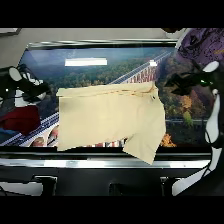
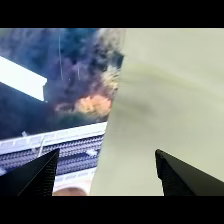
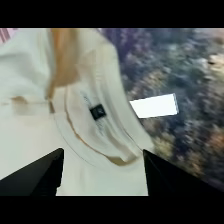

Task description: Fold the clothes and pants, and hang the long-sleeved shirts on hangers.

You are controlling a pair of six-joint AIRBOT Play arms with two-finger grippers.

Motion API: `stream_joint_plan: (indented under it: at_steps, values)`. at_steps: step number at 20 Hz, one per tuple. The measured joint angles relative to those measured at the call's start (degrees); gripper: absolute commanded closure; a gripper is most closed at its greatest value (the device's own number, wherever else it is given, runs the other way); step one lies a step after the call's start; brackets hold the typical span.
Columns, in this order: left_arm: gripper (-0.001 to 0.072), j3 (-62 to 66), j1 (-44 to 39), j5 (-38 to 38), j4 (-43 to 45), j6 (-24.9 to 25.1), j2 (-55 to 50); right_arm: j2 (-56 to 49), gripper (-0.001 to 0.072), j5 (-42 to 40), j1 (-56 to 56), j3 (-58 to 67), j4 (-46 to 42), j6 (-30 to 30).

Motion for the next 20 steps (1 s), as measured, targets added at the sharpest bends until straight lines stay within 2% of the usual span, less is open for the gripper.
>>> stream_joint_plan:
  at_steps: [4,10,19,20]
  values:
    - [0.0007,-7.7,3.1,-6.8,3.3,0.0,8.9,8.2,0.0186,3.0,-9.4,-17.0,6.0,-8.7]
    - [0.0008,-17.7,4.9,-9.5,5.2,0.3,18.8,14.7,0.0186,2.4,-15.0,-41.5,11.5,-18.8]
    - [0.0008,-20.0,5.2,-9.8,5.6,0.2,20.7,15.8,0.0191,-0.3,-15.8,-54.1,15.1,-25.8]
    - [0.0008,-20.0,5.2,-9.8,5.6,0.3,20.7,15.8,0.0217,-0.5,-15.8,-54.7,15.5,-26.3]
